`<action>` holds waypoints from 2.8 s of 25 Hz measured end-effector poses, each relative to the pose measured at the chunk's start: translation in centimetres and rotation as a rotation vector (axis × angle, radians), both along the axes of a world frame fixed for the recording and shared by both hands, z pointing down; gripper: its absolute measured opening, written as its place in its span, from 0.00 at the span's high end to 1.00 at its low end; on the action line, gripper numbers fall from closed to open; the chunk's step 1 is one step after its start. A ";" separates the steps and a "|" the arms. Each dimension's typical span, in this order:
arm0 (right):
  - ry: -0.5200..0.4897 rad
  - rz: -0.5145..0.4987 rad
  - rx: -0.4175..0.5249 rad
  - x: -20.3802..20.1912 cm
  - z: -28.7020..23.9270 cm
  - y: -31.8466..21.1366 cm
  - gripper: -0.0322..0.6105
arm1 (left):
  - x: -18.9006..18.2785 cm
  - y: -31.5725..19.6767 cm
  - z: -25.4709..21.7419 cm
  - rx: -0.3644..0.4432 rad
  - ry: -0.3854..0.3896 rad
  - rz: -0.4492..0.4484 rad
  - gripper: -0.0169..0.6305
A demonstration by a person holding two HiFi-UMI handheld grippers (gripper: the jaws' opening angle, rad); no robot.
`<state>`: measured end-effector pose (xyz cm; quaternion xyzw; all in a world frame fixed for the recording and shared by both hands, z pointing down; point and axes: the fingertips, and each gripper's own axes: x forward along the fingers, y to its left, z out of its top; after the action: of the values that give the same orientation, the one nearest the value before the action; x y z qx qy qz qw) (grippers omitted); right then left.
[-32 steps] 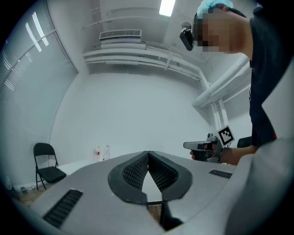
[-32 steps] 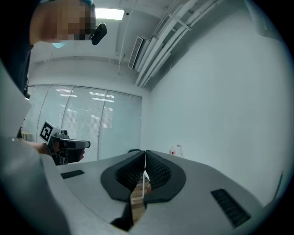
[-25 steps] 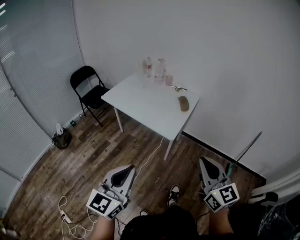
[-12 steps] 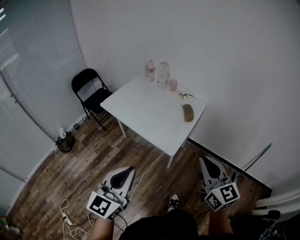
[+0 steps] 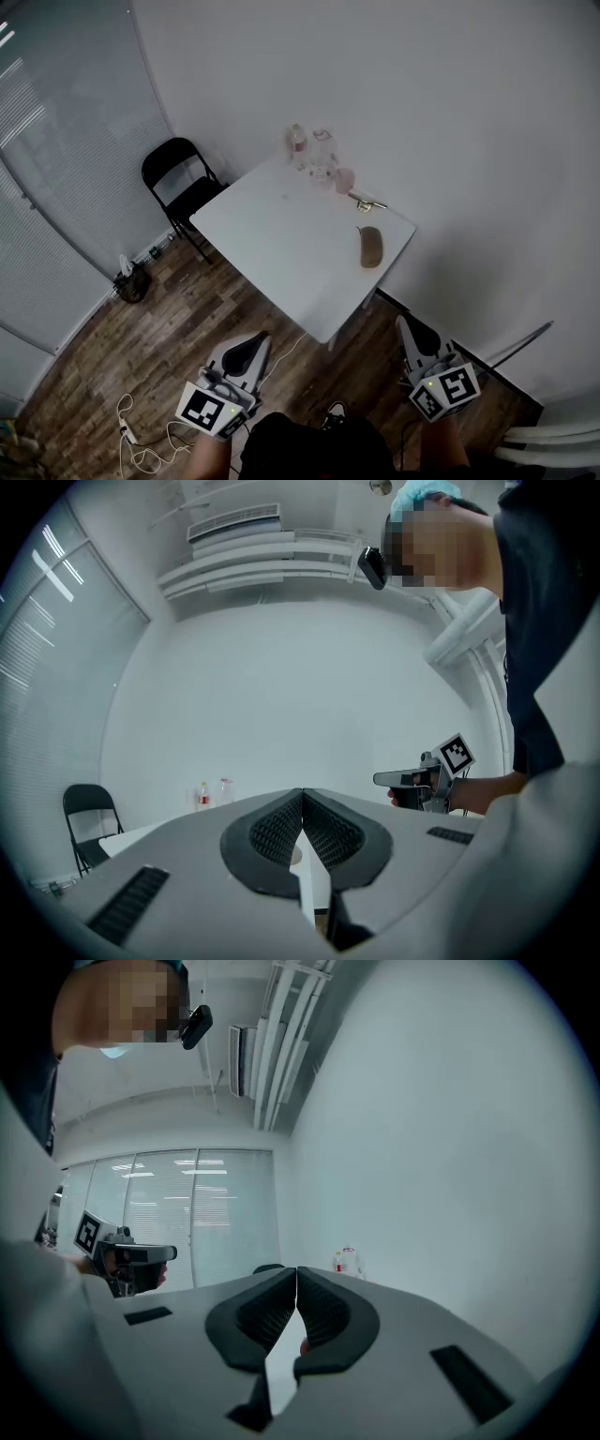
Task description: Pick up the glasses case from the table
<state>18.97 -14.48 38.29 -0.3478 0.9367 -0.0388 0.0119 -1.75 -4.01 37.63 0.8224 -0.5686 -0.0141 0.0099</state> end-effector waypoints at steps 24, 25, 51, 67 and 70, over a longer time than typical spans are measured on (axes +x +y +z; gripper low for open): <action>0.122 0.216 -0.047 -7.8 2.2 -16.9 0.91 | -8.4 -22.1 4.3 -0.092 -0.024 0.250 0.94; 0.127 0.235 -0.053 -8.6 2.3 -17.7 0.91 | -9.2 -23.2 4.5 -0.099 -0.015 0.267 0.94; 0.544 0.409 -0.573 -9.6 30.7 -38.7 0.34 | -12.2 -28.8 11.9 -0.299 0.095 0.247 0.94; 0.641 0.406 -0.802 -9.0 38.9 -40.6 0.29 | -13.3 -28.2 14.0 -0.349 0.095 0.166 0.94; 0.638 0.424 -0.751 -8.9 37.8 -40.2 0.30 | -12.7 -27.7 13.4 -0.336 0.079 0.177 0.94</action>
<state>10.12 -54.72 76.11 -0.5041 0.7246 -0.2605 -0.3912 -14.45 -31.74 51.01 0.8547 -0.4878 0.0498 0.1705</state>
